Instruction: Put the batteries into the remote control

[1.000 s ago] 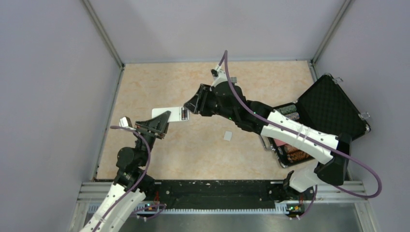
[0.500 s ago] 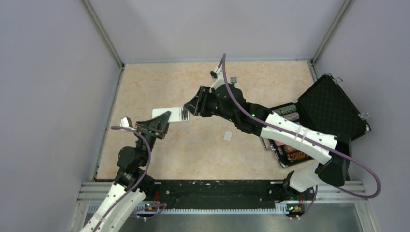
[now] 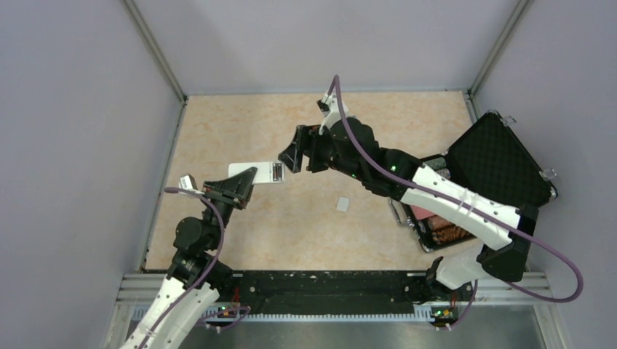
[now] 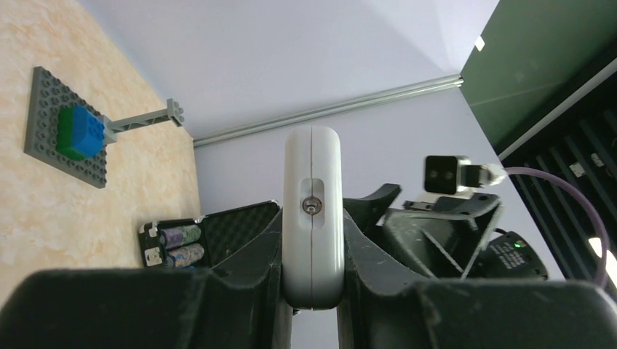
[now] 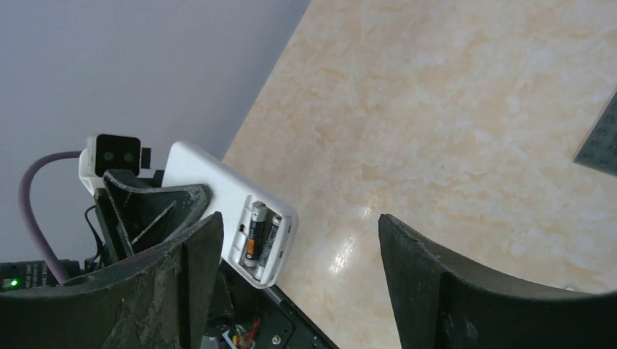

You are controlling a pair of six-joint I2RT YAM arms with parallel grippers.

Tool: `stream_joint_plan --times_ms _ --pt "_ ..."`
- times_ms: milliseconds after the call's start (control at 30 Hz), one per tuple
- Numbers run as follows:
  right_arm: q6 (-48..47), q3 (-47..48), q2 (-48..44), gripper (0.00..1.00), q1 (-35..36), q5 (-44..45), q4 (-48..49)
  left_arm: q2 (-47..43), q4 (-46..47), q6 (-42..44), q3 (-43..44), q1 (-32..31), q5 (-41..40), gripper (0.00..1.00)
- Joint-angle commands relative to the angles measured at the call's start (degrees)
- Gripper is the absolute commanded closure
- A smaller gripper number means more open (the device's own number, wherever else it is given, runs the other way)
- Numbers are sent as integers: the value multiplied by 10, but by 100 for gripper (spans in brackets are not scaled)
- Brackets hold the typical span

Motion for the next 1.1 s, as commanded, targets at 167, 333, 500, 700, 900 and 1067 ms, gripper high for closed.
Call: stream_joint_plan --times_ms 167,333,500,700,900,1067 --pt "-45 94 -31 2 -8 41 -115 -24 39 30 1 0 6 100" --pt "232 24 -54 1 -47 -87 -78 -34 161 29 -62 0 -18 100" --pt "428 -88 -90 1 -48 -137 92 -22 231 62 -88 0 -15 100" --pt "555 -98 -64 1 -58 -204 85 -9 277 104 -94 0 -10 100" --pt "622 -128 -52 1 -57 -209 122 -9 299 120 -99 0 -6 100" --pt "647 -127 -37 1 -52 -207 136 4 315 121 -96 0 -14 100"
